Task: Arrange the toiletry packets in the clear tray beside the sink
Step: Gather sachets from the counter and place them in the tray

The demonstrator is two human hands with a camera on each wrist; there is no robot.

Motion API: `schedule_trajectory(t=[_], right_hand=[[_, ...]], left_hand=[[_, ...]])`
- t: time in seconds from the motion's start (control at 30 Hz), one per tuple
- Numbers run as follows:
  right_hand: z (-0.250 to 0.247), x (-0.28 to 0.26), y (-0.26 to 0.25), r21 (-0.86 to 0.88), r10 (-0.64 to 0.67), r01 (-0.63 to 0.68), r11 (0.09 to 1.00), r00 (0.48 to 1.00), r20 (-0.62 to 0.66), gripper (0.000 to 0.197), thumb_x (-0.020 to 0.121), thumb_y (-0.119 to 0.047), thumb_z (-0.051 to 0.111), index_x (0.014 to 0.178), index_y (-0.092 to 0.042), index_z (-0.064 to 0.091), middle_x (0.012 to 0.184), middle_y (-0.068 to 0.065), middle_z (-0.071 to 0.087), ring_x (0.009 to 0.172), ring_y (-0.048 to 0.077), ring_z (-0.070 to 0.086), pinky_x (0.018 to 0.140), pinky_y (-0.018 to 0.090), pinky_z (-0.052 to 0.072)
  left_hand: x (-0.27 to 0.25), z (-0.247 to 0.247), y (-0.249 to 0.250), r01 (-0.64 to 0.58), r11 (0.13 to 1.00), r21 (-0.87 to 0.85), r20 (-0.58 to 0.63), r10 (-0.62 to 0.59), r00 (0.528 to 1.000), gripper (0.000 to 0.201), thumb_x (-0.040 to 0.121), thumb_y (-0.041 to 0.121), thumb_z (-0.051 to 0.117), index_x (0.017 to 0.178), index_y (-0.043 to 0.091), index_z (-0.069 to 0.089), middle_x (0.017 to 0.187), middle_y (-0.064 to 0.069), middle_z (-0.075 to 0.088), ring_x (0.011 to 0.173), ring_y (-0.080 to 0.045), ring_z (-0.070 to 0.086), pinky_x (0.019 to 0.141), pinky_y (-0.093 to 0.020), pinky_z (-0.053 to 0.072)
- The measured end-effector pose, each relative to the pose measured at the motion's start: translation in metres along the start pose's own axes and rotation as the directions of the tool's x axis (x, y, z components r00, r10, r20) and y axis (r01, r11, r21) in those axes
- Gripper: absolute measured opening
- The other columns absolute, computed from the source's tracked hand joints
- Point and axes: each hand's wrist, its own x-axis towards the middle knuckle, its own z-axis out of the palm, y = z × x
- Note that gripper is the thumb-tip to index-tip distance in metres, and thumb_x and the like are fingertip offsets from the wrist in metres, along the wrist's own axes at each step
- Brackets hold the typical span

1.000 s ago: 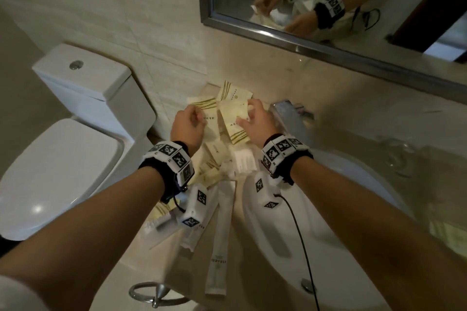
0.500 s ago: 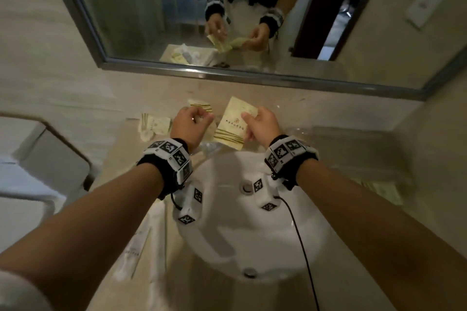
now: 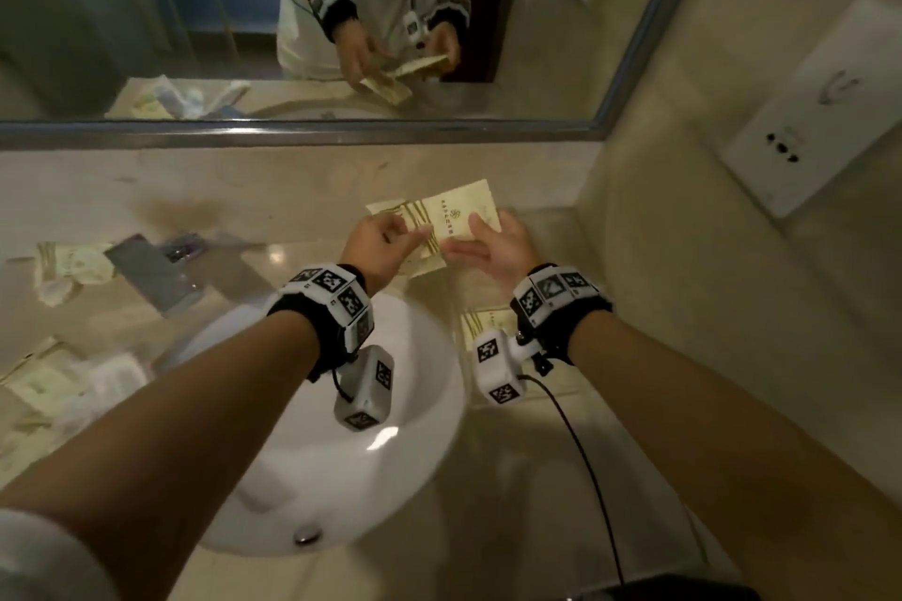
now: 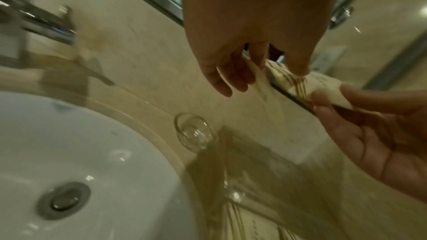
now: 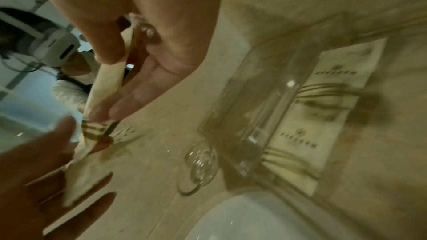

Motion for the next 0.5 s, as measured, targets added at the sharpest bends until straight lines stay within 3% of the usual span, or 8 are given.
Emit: schedule_trajectory(t=[0.17, 0.27, 0.33, 0.4, 0.5], right_hand=[[-0.061, 0.000, 0.006, -0.217, 0.026, -0.044, 0.975, 0.996, -0.087, 0.031, 0.092, -0.012, 0.057, 0.121, -0.005, 0.053, 0.101, 0.014, 0.068, 0.066, 0.016, 0.068, 0.068, 0.029, 0.058], [-0.084, 0.001, 0.012, -0.371, 0.025, -0.070, 0.926, 0.992, -0.126, 0.030, 0.090, -0.010, 0.059, 0.119, -0.004, 0.057, 0.097, 0.006, 0.068, 0.070, 0.011, 0.064, 0.060, 0.019, 0.053], [-0.097, 0.004, 0.016, -0.400, 0.078, -0.126, 0.908, 0.988, -0.133, 0.027, 0.091, -0.006, 0.056, 0.118, -0.002, 0.057, 0.086, 0.003, 0.066, 0.067, 0.012, 0.062, 0.064, 0.024, 0.052], [-0.108, 0.007, 0.022, -0.393, 0.141, -0.193, 0.899, 0.977, -0.158, 0.027, 0.093, -0.002, 0.052, 0.120, 0.000, 0.056, 0.080, 0.004, 0.063, 0.064, 0.013, 0.059, 0.064, 0.025, 0.050], [-0.126, 0.012, 0.036, -0.431, 0.296, -0.358, 0.828, 0.933, -0.206, 0.026, 0.092, 0.001, 0.051, 0.118, -0.002, 0.057, 0.077, 0.004, 0.062, 0.059, 0.010, 0.057, 0.057, 0.022, 0.044]], left_hand=[[0.007, 0.052, 0.011, 0.052, 0.997, -0.060, 0.028, -0.051, 0.998, 0.011, 0.084, 0.019, 0.066, 0.078, 0.015, 0.058, 0.076, -0.005, 0.058, 0.078, -0.021, 0.055, 0.080, -0.040, 0.051], [0.010, 0.069, 0.011, 0.034, 0.999, 0.025, 0.071, -0.036, 0.997, 0.025, 0.083, 0.019, 0.066, 0.062, 0.019, 0.052, 0.071, -0.003, 0.056, 0.076, -0.025, 0.056, 0.080, -0.042, 0.051], [0.011, 0.077, 0.008, 0.033, 0.998, 0.061, 0.122, -0.040, 0.992, 0.016, 0.084, 0.019, 0.066, 0.072, 0.009, 0.060, 0.077, -0.006, 0.060, 0.080, -0.028, 0.059, 0.083, -0.040, 0.052], [0.011, 0.081, 0.003, 0.036, 0.999, 0.040, 0.120, -0.041, 0.992, 0.019, 0.086, 0.024, 0.063, 0.087, 0.004, 0.066, 0.081, -0.005, 0.061, 0.081, -0.023, 0.057, 0.079, -0.034, 0.049], [0.013, 0.080, -0.003, 0.063, 0.996, 0.067, -0.018, -0.061, 0.998, 0.025, 0.092, 0.024, 0.053, 0.097, 0.003, 0.066, 0.085, -0.006, 0.058, 0.080, -0.018, 0.052, 0.072, -0.027, 0.038]])
